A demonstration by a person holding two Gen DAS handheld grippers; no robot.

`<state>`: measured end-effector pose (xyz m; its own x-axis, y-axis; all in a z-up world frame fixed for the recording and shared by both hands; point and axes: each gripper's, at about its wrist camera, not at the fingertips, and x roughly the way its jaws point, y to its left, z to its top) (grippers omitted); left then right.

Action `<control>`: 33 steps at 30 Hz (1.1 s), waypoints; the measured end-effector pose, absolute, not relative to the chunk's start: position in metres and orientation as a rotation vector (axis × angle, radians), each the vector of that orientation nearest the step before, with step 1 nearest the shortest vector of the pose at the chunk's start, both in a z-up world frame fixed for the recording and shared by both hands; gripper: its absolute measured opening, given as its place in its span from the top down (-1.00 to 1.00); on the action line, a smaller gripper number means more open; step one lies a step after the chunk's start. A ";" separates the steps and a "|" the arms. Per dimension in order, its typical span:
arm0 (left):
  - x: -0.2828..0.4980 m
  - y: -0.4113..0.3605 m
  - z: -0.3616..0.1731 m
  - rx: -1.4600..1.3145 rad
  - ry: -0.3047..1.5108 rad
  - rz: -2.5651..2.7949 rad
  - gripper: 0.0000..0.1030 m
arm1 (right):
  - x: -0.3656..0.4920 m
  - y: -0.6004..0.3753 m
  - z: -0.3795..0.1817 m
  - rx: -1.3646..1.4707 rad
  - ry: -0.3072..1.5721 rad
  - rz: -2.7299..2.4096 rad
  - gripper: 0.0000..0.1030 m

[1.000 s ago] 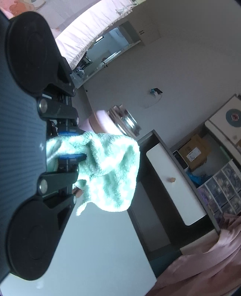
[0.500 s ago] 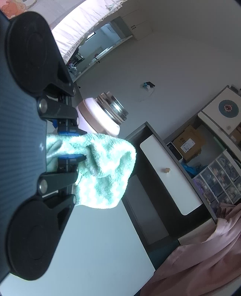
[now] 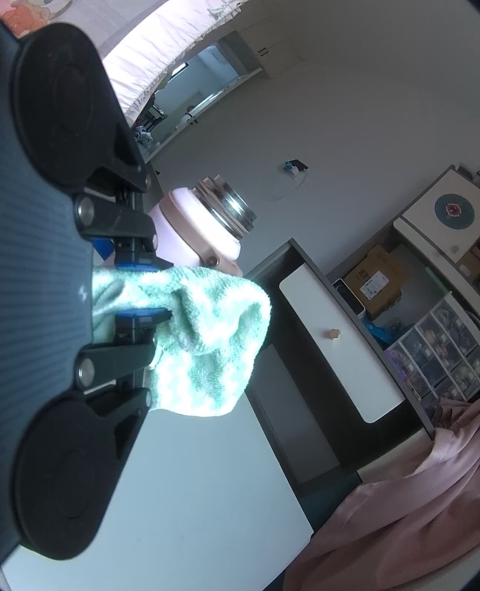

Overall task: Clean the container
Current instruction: 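Tilt the bottle in the left gripper to expose its printed side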

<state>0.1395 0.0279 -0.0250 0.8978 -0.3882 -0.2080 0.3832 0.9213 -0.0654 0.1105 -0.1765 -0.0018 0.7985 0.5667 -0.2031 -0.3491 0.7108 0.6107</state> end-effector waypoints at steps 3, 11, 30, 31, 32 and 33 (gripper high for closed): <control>0.138 0.028 -0.028 -0.030 0.225 -0.402 -0.95 | 0.109 -0.177 -0.002 0.584 0.394 0.520 0.66; 0.142 0.026 -0.033 -0.028 0.260 -0.362 -0.95 | 0.108 -0.181 -0.003 0.582 0.400 0.517 0.66; 0.163 0.016 -0.033 -0.028 0.314 -0.295 -0.95 | 0.111 -0.186 -0.007 0.588 0.405 0.522 0.66; 0.164 0.015 -0.033 -0.025 0.312 -0.289 -0.93 | 0.111 -0.186 -0.007 0.588 0.406 0.521 0.66; 0.165 0.014 -0.032 -0.023 0.311 -0.283 -0.91 | 0.111 -0.186 -0.007 0.589 0.406 0.521 0.66; 0.164 0.013 -0.032 -0.022 0.307 -0.278 -0.88 | 0.111 -0.186 -0.008 0.589 0.406 0.521 0.66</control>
